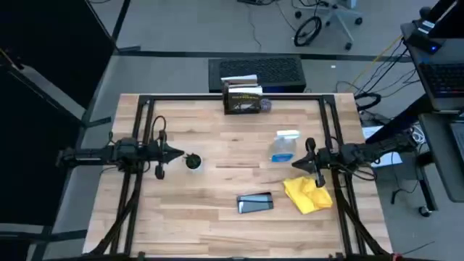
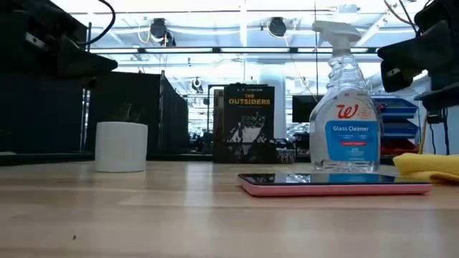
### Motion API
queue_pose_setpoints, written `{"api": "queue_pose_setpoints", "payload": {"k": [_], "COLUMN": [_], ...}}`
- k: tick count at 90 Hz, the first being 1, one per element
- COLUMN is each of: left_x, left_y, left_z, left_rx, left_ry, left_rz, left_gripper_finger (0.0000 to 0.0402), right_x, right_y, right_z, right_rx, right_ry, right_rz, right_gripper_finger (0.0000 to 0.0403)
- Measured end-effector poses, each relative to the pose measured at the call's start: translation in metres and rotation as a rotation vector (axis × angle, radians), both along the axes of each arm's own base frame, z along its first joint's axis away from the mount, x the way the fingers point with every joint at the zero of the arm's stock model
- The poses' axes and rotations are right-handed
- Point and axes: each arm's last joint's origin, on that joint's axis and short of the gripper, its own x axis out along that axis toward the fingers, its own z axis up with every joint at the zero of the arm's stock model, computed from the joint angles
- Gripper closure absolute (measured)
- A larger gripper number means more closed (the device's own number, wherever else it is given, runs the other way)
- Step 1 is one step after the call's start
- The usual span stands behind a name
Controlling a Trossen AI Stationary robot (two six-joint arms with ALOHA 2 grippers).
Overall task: Apply microfiber cloth
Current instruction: Spray the front of the cellphone using the spray bottle
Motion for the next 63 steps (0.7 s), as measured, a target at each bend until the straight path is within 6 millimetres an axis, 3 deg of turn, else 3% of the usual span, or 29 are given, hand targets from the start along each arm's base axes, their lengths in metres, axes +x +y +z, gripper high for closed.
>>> {"api": "queue_pose_setpoints", "payload": {"k": [27,52,63], "left_x": [0.0,0.0,0.0], "left_y": [0.0,0.0,0.0001], "left_z": [0.0,0.0001,0.0], "left_rx": [0.0,0.0,0.0], "left_ry": [0.0,-0.001,-0.001], "left_rz": [0.0,0.0,0.001], "left_gripper_finger": [0.0402,0.0402,0.0402], "right_x": [0.0,0.0,0.0001], "right_y": [0.0,-0.0001,-0.0009], "right_z": [0.0002,0.0019,0.0018], "right_rx": [0.011,0.428,0.421], "right_ry": [-0.001,0.026,0.019], "right_rz": [0.0,-0.002,-0.03], "right_gripper_finger": [0.0403,0.0403,0.0403]}}
